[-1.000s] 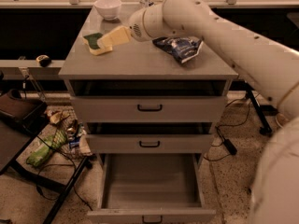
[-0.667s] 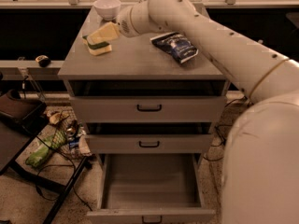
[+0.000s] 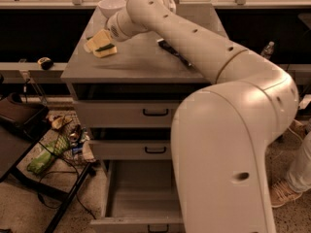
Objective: Place sponge into bottom drawer
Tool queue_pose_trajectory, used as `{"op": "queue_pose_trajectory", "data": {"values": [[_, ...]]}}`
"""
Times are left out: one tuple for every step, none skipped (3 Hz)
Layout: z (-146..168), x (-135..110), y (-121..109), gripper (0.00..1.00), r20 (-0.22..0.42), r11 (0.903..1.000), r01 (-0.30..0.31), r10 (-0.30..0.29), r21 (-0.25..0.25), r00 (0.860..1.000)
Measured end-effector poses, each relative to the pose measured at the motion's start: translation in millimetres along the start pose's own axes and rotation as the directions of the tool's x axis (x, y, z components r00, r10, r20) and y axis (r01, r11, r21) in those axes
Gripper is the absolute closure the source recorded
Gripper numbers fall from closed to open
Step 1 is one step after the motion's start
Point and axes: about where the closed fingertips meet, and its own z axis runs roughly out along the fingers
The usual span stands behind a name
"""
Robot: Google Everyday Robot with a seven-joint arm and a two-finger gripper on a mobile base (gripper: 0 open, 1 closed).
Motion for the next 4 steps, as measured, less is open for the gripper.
{"op": "queue_pose_trajectory", "data": {"values": [[19,15,-5,0.15,-0.039,0.9987,-0.047,0.048,0.02,0.998],[34,18,1,0.36,-0.062,0.9981,-0.049,0.052,0.036,0.997],[46,21,9,0.6,-0.083,0.9981,-0.05,0.053,0.037,0.995],[46,21,10,0.83,-0.083,0.9981,-0.05,0.053,0.037,0.995]]}}
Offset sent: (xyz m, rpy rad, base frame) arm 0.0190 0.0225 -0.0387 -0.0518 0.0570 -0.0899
